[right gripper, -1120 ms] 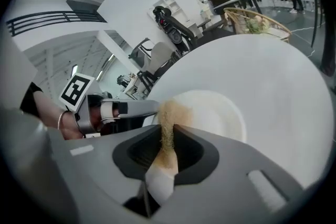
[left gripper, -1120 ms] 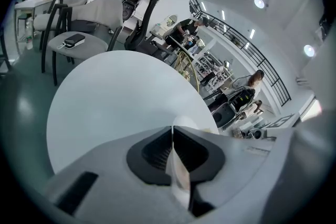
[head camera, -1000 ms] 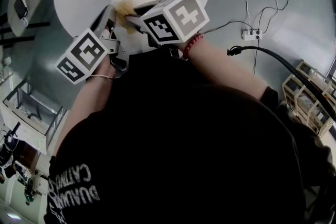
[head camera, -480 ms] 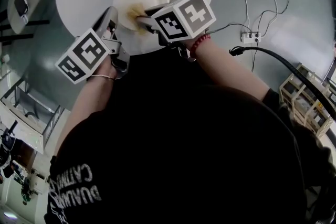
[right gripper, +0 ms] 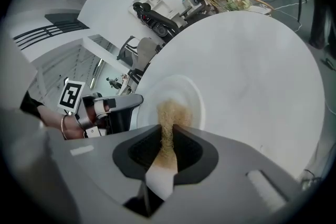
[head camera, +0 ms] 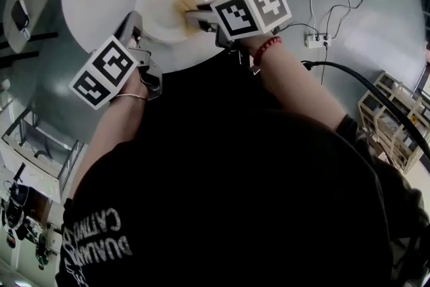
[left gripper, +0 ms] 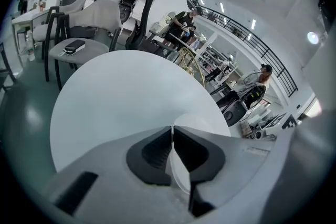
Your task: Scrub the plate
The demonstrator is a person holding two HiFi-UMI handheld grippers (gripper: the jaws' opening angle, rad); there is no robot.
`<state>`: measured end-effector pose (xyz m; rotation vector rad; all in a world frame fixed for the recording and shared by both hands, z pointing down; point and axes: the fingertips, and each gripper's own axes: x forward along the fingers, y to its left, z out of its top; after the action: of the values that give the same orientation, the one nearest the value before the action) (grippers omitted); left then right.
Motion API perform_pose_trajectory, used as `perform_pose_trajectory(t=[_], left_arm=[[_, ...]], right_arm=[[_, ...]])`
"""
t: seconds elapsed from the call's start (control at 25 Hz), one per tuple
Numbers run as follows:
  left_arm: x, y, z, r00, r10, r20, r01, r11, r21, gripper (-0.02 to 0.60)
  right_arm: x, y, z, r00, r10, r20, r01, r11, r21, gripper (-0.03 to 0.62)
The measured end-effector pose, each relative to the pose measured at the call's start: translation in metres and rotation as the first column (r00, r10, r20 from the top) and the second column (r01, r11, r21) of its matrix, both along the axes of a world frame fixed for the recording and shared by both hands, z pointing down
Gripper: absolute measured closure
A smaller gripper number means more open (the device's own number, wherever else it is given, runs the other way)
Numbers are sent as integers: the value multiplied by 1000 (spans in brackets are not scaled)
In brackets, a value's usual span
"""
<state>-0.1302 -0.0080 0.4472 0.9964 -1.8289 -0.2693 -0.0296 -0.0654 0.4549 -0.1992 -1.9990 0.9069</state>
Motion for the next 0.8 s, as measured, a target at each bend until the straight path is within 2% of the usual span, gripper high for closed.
perform_pose_trajectory(t=[0.48, 0.6, 0.8], left_arm=[[0, -7, 2, 1000, 14, 10, -14, 1000, 5, 566], [2, -8, 0, 1000, 20, 8, -20, 1000, 14, 567], [-1, -16, -8, 995, 76, 62, -77, 997, 23, 569]], right_arm=[[17, -23, -3, 996, -84, -36, 88, 989, 115, 526], [21, -33, -3, 997, -56, -45, 61, 991, 119, 526], [17, -57, -7, 997, 66, -34, -62, 992, 111, 525]])
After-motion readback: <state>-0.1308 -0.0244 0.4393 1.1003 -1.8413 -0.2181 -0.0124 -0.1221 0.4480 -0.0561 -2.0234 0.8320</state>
